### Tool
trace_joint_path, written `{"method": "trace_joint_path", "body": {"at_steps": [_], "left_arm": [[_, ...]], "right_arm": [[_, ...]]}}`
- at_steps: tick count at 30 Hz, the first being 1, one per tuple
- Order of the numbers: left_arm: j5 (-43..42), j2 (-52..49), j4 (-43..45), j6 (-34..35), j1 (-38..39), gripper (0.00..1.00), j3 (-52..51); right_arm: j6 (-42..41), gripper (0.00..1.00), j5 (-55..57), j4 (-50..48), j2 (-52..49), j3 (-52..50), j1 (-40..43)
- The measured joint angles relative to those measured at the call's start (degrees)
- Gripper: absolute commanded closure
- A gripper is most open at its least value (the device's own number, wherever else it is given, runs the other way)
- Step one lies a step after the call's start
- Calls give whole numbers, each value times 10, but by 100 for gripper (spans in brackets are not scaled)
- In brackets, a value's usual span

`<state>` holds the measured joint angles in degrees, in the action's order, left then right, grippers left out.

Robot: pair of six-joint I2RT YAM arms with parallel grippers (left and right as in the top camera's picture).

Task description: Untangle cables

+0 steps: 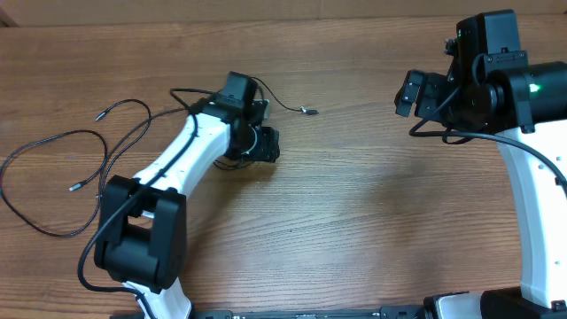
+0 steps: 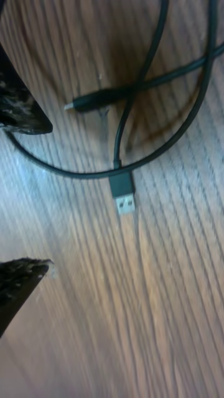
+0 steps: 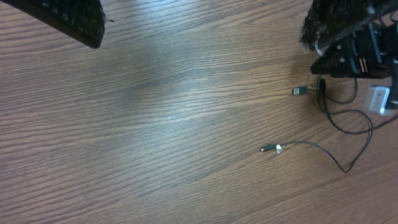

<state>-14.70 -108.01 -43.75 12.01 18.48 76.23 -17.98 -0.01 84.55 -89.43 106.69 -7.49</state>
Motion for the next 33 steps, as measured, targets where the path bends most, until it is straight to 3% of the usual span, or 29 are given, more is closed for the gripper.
{"method": "trace_joint_path", "body": {"at_steps": [4, 7, 15, 17, 18, 22, 26, 30, 31, 33], "left_arm": [[105, 0, 0, -5, 34, 36, 0], [155, 0, 10, -6, 42, 44, 0], [169, -24, 17, -7, 42, 49, 0], [156, -43, 17, -7, 42, 65, 0], [146, -53, 17, -7, 43, 96, 0], [118, -59, 17, -15, 44, 96, 3], [39, -59, 15, -15, 44, 96, 50], [-126, -58, 22, -38, 48, 96, 159], [-204, -58, 25, -56, 50, 96, 194], [-291, -51, 28, -82, 56, 76, 228]], "right_arm": [[0, 0, 0, 1, 0, 0, 0], [0, 0, 0, 1, 0, 0, 0], [0, 0, 0, 2, 0, 0, 0], [0, 0, 0, 1, 0, 0, 0], [0, 0, 0, 1, 0, 0, 0], [0, 0, 0, 1, 0, 0, 0], [0, 0, 0, 2, 0, 0, 0], [0, 0, 0, 1, 0, 0, 0], [0, 0, 0, 1, 0, 0, 0], [0, 0, 0, 1, 0, 0, 0]]}}
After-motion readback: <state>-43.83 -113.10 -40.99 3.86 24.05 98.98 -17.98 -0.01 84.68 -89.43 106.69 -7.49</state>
